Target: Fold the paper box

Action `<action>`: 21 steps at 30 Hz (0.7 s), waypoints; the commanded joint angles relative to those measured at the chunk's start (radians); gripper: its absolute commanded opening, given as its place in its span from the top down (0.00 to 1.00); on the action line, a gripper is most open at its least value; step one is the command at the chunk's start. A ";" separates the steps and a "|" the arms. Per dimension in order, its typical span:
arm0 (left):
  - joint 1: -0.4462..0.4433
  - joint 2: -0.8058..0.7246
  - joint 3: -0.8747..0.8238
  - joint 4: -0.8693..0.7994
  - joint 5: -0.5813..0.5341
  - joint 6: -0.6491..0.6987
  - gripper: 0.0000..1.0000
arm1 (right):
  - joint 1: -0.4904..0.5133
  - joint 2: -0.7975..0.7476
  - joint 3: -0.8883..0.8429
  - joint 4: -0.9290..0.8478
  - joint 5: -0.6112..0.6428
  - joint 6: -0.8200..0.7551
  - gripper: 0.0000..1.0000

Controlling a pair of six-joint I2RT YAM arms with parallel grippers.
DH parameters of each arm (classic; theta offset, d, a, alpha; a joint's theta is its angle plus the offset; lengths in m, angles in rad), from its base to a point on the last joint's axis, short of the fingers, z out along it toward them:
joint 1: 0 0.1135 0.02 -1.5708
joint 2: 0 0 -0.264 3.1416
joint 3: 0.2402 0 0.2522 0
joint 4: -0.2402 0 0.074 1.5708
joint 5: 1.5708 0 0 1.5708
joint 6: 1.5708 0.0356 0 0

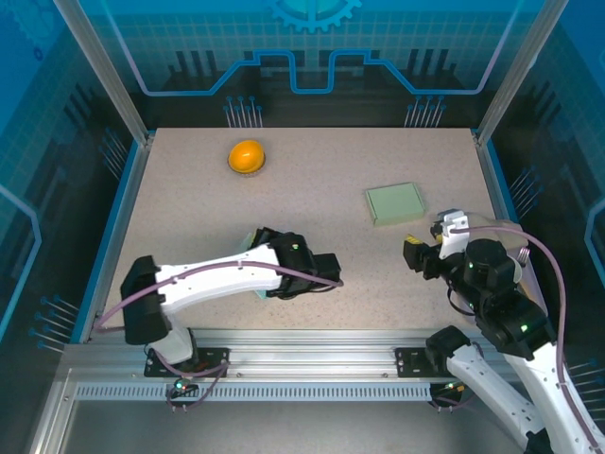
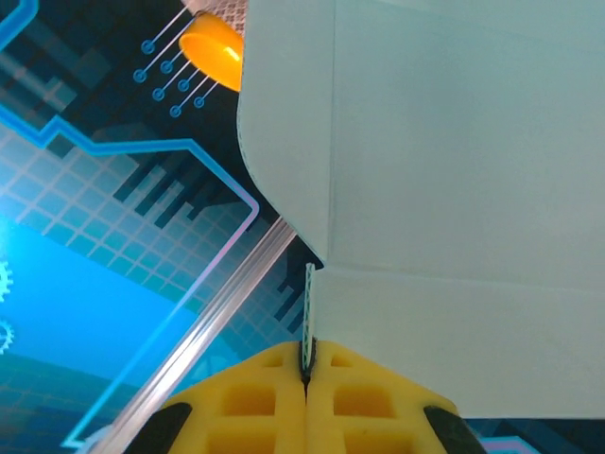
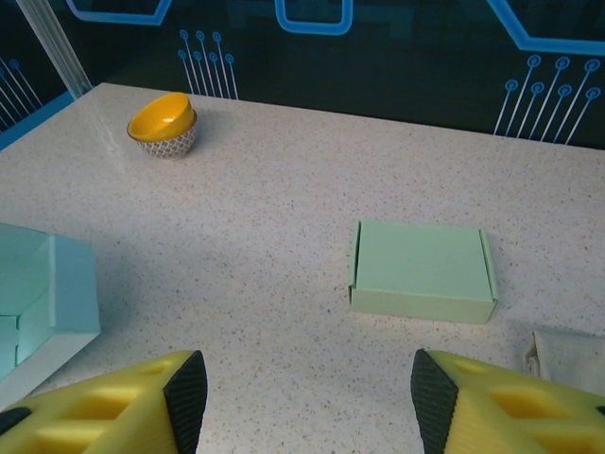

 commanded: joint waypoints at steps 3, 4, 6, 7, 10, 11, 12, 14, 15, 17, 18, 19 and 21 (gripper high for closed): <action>-0.012 0.108 0.113 0.122 0.062 0.130 0.99 | -0.012 -0.016 -0.029 -0.020 -0.006 0.015 0.38; -0.012 0.135 0.137 0.135 0.074 0.147 0.97 | -0.012 -0.019 -0.036 -0.019 -0.008 0.020 0.38; -0.010 0.173 0.175 0.170 0.115 0.179 0.91 | -0.014 -0.027 -0.049 -0.015 -0.009 0.028 0.38; -0.010 0.193 0.189 0.193 0.134 0.195 0.85 | -0.014 -0.031 -0.056 -0.015 -0.011 0.031 0.37; 0.002 0.230 0.232 0.253 0.194 0.211 0.67 | -0.014 -0.038 -0.064 -0.022 -0.010 0.030 0.37; 0.006 0.236 0.246 0.271 0.208 0.208 0.64 | -0.014 -0.039 -0.063 -0.027 -0.008 0.028 0.37; 0.011 0.239 0.258 0.293 0.219 0.203 0.61 | -0.015 -0.040 -0.066 -0.030 -0.007 0.025 0.37; 0.019 0.236 0.278 0.320 0.244 0.188 0.57 | -0.013 -0.039 -0.068 -0.035 -0.003 0.022 0.37; 0.025 0.229 0.286 0.332 0.262 0.181 0.56 | -0.014 -0.039 -0.069 -0.035 -0.003 0.020 0.37; 0.029 0.204 0.280 0.356 0.284 0.169 0.55 | -0.014 -0.036 -0.071 -0.032 -0.004 0.021 0.37; 0.033 0.186 0.271 0.373 0.294 0.161 0.55 | -0.014 -0.032 -0.069 -0.030 -0.008 0.023 0.36; 0.035 0.170 0.263 0.385 0.305 0.149 0.55 | -0.014 -0.027 -0.066 -0.030 -0.013 0.025 0.36; 0.040 0.136 0.247 0.394 0.339 0.114 0.54 | -0.014 -0.016 -0.059 -0.024 -0.023 0.028 0.36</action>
